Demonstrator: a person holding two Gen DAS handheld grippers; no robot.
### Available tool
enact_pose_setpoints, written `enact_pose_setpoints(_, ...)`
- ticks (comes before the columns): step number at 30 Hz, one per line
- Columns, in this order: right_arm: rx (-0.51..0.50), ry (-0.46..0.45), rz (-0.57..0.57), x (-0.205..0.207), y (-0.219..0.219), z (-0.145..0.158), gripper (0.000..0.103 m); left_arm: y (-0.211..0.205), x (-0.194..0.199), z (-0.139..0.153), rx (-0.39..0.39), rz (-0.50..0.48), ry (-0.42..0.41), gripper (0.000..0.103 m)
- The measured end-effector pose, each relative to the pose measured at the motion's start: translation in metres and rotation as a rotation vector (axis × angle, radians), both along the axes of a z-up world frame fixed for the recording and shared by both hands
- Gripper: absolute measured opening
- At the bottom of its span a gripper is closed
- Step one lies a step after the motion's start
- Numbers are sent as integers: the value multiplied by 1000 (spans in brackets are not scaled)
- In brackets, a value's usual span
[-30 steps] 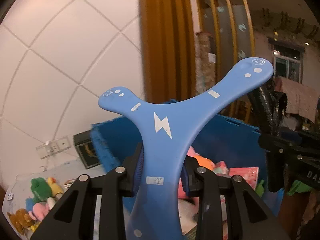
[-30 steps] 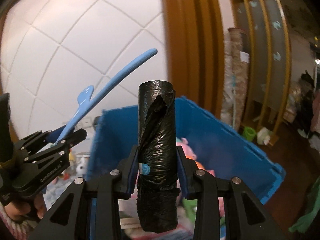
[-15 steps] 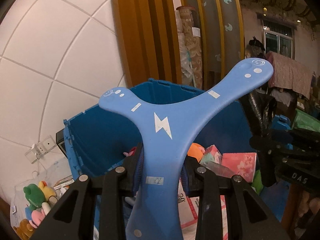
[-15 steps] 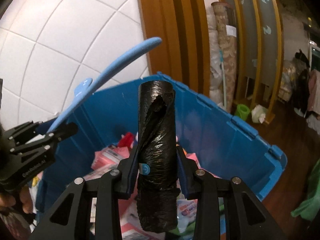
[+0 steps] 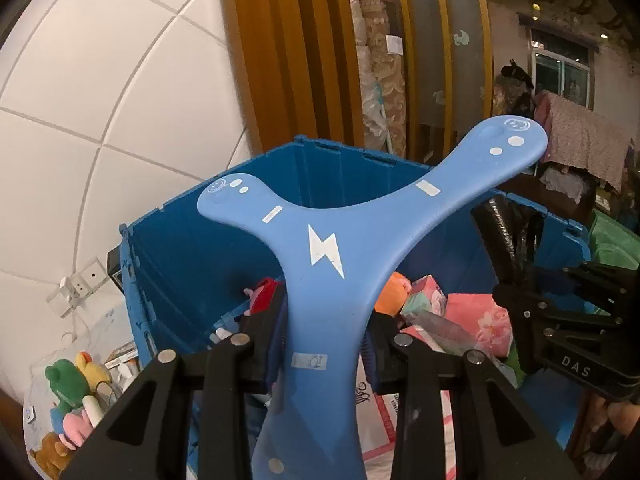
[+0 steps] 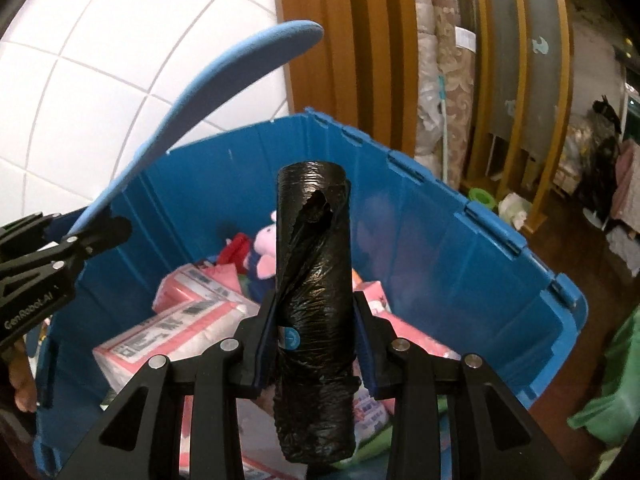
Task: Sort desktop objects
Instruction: 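Open both grippers to drop the boomerang and black tube into the bin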
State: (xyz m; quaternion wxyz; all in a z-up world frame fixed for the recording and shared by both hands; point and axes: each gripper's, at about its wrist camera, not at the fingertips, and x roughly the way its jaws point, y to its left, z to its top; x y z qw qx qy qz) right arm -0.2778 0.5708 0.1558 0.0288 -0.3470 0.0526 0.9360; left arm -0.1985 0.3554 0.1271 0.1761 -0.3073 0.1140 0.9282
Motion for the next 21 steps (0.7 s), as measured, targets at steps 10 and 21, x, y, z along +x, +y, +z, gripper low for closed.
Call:
enact_pose_setpoints(10,30,-27,-13,-4,-1,-6,41,-3,3,2,-13,30,27,70)
enact_pose_setpoints(21,86,12,-43,7,-9,9,103,-23,24,15,56,51,77,80)
